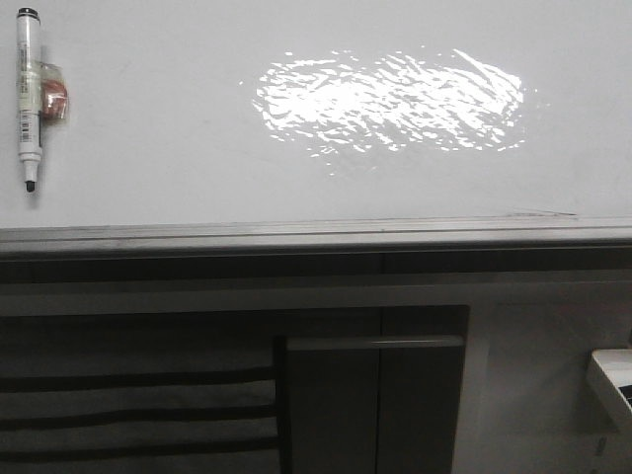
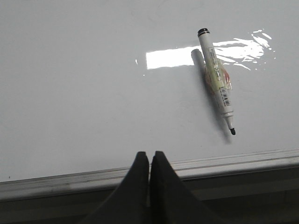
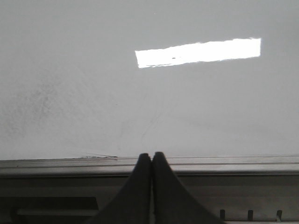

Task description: Write number 9 on whiteboard

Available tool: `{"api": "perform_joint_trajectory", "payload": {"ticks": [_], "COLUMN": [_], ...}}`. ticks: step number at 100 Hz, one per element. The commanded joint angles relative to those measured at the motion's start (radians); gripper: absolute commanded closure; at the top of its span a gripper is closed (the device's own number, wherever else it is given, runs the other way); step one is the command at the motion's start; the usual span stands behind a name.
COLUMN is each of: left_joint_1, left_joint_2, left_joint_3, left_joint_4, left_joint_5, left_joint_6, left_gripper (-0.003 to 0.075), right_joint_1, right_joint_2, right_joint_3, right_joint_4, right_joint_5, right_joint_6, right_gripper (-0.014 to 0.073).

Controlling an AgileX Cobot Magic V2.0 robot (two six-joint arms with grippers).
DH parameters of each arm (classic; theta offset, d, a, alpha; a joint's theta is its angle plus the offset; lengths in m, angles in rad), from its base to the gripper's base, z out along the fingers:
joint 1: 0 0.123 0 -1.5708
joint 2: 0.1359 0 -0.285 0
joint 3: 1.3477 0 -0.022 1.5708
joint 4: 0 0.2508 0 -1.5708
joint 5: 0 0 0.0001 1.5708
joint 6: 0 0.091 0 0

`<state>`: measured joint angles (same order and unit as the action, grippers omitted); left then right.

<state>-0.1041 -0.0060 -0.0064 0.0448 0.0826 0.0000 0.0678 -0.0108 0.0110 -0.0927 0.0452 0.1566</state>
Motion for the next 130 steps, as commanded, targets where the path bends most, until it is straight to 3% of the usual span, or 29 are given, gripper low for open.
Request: {"api": "perform_joint_trajectory", "payload": {"ticks": [1,45,60,96,110,130], "left_joint_1": [0.005,0.005,0.005,0.005,0.005,0.005], "left_joint_2": [-0.027,-0.027,-0.027,0.071,0.173,0.271], "left_joint_3": [0.031,0.029,-0.01,-0.306,-0.428,-0.512], "left_joint_4": [-0.008,-0.011,-0.124,-0.122,-0.045,-0.051], "left_joint_5": [-0.083,-0.121,-0.154,0.063,0.168,0.173], "left_joint_6": [0.0,0.0,-0.035,-0.033,-0.033,-0.033], "left_gripper": [0.0741,0.0741,0.0741,0.0741,0.0741,0.0741], "right_joint_1": [-0.008,-0.01,-0.01,-0.01,-0.01,-0.01], "right_joint_2": [-0.018,-0.018,-0.016,0.143,0.245,0.342], "right_joint_3": [0.028,0.016,-0.058,-0.307,-0.428,-0.523], "right_joint_4": [-0.009,-0.026,-0.026,-0.078,-0.133,-0.137], "right_joint_5": [-0.084,-0.151,-0.052,0.131,0.208,0.217], "right_joint_6": [-0.004,-0.004,-0.004,-0.004,-0.004,-0.004], "right_gripper": [0.0666,0.0666,0.0666,0.0666,0.0666,0.0666]}}
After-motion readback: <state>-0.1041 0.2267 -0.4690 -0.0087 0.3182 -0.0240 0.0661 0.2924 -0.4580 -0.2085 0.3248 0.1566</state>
